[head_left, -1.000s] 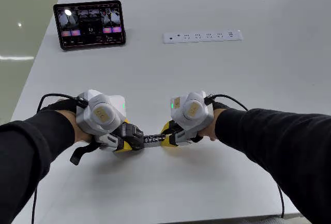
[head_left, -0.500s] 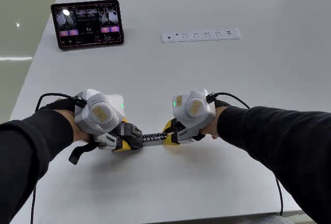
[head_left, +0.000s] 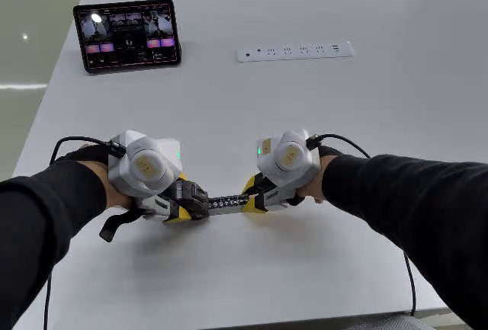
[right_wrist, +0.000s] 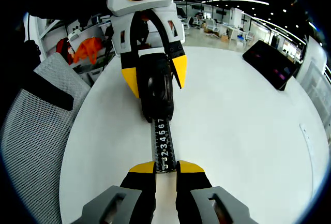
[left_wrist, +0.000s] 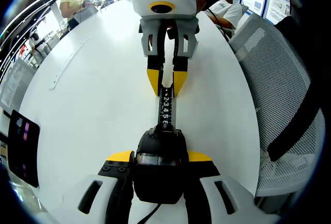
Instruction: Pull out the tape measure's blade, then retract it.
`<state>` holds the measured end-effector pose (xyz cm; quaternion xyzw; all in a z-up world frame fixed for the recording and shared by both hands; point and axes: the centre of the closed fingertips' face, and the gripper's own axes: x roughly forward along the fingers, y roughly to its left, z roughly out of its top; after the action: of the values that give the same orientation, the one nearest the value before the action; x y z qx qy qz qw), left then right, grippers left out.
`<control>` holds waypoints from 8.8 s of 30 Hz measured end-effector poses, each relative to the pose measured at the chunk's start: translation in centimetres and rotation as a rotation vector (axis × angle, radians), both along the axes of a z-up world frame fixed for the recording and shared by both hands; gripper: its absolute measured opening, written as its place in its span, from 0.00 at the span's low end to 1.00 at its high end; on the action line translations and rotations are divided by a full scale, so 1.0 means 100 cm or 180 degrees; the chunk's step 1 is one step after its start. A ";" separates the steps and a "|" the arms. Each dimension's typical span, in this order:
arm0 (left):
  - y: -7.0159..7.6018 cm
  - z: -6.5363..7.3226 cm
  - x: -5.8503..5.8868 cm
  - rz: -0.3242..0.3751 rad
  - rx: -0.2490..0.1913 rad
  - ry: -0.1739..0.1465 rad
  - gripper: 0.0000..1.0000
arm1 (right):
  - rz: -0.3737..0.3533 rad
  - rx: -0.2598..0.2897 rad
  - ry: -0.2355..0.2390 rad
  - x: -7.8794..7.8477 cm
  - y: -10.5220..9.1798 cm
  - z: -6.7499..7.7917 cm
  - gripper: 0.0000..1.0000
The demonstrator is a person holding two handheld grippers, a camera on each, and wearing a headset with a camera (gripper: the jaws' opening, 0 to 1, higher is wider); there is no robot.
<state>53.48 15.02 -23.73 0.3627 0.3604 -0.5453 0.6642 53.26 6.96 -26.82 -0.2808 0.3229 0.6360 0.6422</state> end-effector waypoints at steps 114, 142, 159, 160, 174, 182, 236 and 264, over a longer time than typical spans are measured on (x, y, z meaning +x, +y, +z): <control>-0.002 0.001 0.000 -0.0008 0.0053 -0.0022 0.32 | -0.0159 -0.0121 0.0020 0.004 -0.055 0.001 0.10; -0.001 -0.001 0.000 -0.0019 0.0058 -0.0024 0.32 | -0.0222 -0.0151 0.0026 0.005 -0.070 0.001 0.10; -0.002 -0.002 0.001 -0.0020 0.0055 -0.0025 0.32 | -0.0259 -0.0177 0.0036 0.005 -0.081 0.001 0.10; -0.002 -0.002 0.001 -0.0020 0.0055 -0.0025 0.32 | -0.0261 -0.0179 0.0037 0.005 -0.081 0.001 0.10; -0.002 -0.001 0.000 -0.0019 0.0054 -0.0033 0.32 | -0.0277 -0.0200 0.0040 0.004 -0.088 0.001 0.10; -0.003 0.000 -0.001 -0.0016 0.0056 -0.0035 0.32 | -0.0284 -0.0218 0.0039 0.005 -0.093 0.001 0.10; -0.002 0.000 -0.001 -0.0016 0.0077 -0.0047 0.32 | -0.0399 -0.0263 0.0065 0.006 -0.121 0.000 0.10; -0.002 -0.002 -0.001 -0.0016 0.0081 -0.0049 0.32 | -0.0370 -0.0320 0.0073 0.004 -0.136 0.000 0.10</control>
<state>53.42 14.77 -23.91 0.3763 0.3613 -0.5395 0.6609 53.68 -6.66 -26.83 -0.2861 0.3776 0.5837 0.6594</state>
